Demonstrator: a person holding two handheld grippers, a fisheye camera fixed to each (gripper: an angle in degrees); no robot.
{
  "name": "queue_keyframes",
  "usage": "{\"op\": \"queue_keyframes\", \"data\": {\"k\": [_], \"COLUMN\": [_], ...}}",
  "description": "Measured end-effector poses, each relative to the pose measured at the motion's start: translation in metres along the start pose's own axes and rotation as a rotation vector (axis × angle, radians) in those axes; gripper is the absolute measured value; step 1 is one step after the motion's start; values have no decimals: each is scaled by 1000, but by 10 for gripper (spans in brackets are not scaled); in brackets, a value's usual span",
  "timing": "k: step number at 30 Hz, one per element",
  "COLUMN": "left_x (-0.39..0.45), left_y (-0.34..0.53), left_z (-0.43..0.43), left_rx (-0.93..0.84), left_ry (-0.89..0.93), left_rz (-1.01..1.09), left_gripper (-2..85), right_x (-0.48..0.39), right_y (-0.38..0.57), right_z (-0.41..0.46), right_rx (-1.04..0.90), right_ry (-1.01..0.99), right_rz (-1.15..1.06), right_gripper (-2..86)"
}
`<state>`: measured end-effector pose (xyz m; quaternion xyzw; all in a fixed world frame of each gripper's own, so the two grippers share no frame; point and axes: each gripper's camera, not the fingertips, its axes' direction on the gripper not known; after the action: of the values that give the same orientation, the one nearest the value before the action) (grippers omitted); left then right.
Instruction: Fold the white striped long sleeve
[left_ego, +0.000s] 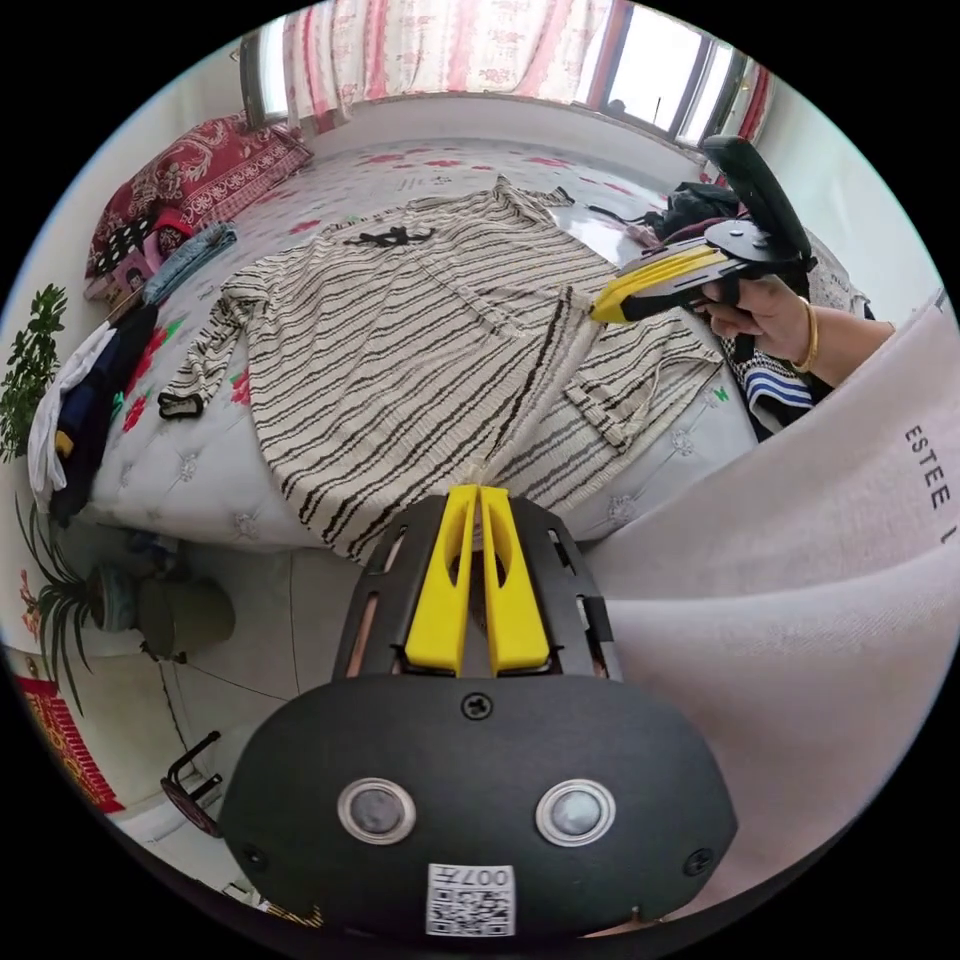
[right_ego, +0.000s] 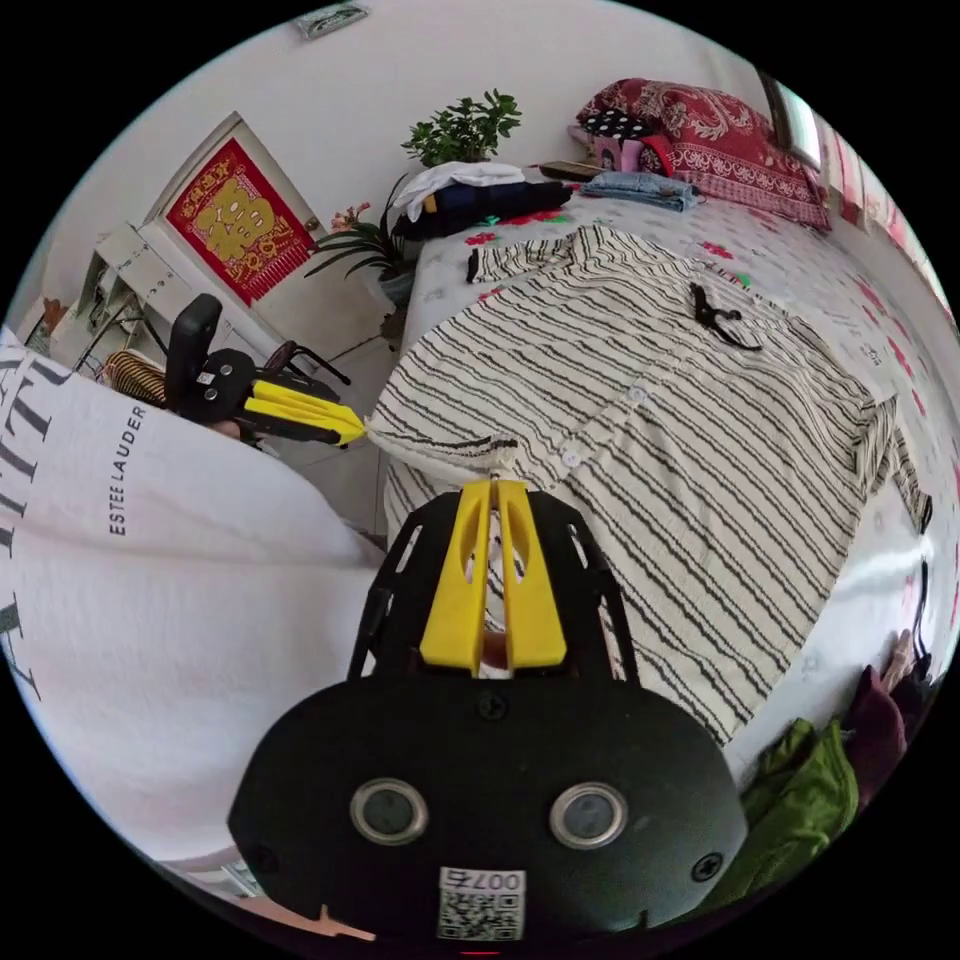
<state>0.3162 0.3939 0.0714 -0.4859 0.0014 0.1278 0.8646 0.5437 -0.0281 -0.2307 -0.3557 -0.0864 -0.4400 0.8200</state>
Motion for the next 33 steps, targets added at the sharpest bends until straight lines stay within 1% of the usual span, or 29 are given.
{"op": "queue_keyframes", "data": {"k": [3, 6, 8, 10, 12, 16, 20, 21, 22, 24, 25, 27, 28, 31, 33], "left_x": [5, 3, -1, -6, -16, -29, -45, -53, -57, -78, -84, -117, -127, -182, -232], "left_y": [4, 11, 17, 22, 30, 41, 57, 61, 62, 69, 70, 73, 72, 66, 55], "left_z": [17, 22, 18, 14, 8, 3, -1, -3, -5, -13, -14, -17, -17, -25, -31], "left_rx": [-71, -119, -102, -92, -76, -52, -32, -23, -17, 30, 45, 73, 76, 114, 146], "left_ry": [-6, -4, -3, -7, -24, -23, -24, -21, -23, -35, -35, -42, -46, -42, -19], "left_rz": [-6, -39, -69, -112, -186, -289, -420, -464, -488, -576, -596, -671, -691, -778, -836], "left_gripper": [-10, -10, -10, -10, -10, -10, -10, -10, -9, -9, -8, -5, -4, 20, 50], "right_x": [-1, 0, 8, 28, 44, 76, 93, 100, 102, 113, 118, 125, 124, 106, 93], "right_y": [32, 51, 62, 79, 94, 124, 135, 137, 140, 147, 153, 161, 163, 158, 149], "right_z": [18, 7, -10, -34, -51, -66, -54, -42, -48, -52, -61, -71, -81, -114, -132], "right_rx": [-96, -70, -26, 4, 20, -49, -107, -195, -167, -226, -186, -170, -147, -52, 16], "right_ry": [-44, -2, 57, 162, 221, 309, 292, 263, 254, 237, 195, 160, 178, 318, 351], "right_rz": [79, 142, 193, 277, 331, 426, 440, 461, 473, 552, 575, 625, 641, 673, 697], "right_gripper": [1, 6, 11, 15, 16, 17, 16, 15, 14, 10, 9, 7, 5, 1, 0]}}
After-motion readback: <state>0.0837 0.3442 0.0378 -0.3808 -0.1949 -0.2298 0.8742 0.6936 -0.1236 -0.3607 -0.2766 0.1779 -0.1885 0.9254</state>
